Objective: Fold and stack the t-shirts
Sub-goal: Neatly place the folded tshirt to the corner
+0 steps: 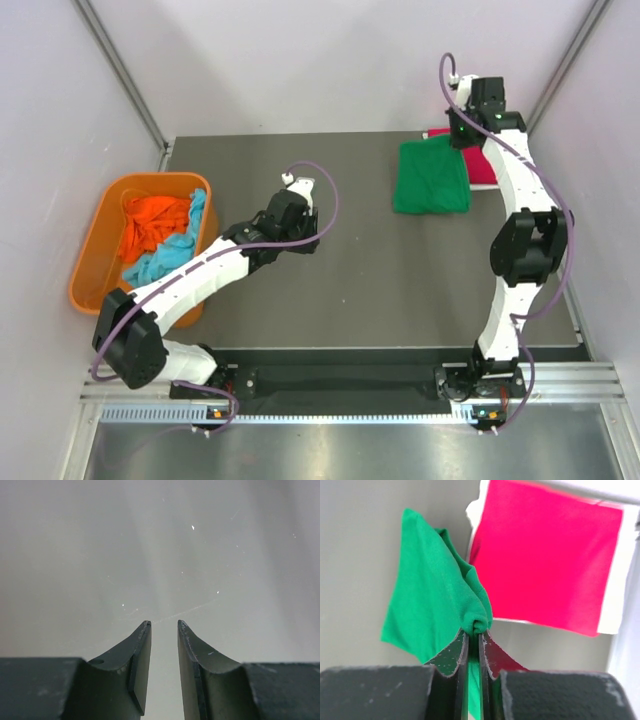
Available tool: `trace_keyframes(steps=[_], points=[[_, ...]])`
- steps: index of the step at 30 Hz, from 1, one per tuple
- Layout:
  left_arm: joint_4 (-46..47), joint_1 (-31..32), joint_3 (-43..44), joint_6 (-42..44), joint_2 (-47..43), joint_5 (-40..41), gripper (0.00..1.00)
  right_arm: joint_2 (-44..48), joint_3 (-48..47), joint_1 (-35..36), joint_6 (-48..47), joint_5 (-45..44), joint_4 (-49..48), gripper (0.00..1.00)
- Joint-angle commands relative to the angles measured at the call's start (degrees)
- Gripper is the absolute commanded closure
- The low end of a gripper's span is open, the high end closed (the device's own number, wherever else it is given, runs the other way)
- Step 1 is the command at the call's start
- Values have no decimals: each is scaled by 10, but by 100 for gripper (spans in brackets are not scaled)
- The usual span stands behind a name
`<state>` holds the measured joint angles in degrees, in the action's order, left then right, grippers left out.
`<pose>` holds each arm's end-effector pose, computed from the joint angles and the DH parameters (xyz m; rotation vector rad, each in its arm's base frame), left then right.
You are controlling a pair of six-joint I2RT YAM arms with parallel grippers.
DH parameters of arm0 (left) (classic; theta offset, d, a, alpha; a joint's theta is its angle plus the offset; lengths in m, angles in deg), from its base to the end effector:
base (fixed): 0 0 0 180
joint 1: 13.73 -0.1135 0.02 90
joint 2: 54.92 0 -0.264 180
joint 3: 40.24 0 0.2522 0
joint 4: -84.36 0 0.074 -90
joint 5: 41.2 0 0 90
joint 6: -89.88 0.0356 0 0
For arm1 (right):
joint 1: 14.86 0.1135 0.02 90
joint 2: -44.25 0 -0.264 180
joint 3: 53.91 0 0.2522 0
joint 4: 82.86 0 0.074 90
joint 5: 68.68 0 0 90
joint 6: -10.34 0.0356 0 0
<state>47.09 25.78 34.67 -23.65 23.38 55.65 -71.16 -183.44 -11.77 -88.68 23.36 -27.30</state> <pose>0.2351 -0.1883 0.2859 0.2585 2.2989 -0.4373 0.4593 0.0261 0.3410 -0.2602 2.2787 -0.0127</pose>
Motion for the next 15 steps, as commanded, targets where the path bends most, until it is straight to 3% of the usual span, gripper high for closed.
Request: trace_keyframes(steps=[1,15], points=[[23,-2,-5,10,-2,-3,67,42,-59,-21,-24,-16,-23,100],[22,-1,3,10,8,-3,67,-70,-230,-96,-34,17,-8,100]])
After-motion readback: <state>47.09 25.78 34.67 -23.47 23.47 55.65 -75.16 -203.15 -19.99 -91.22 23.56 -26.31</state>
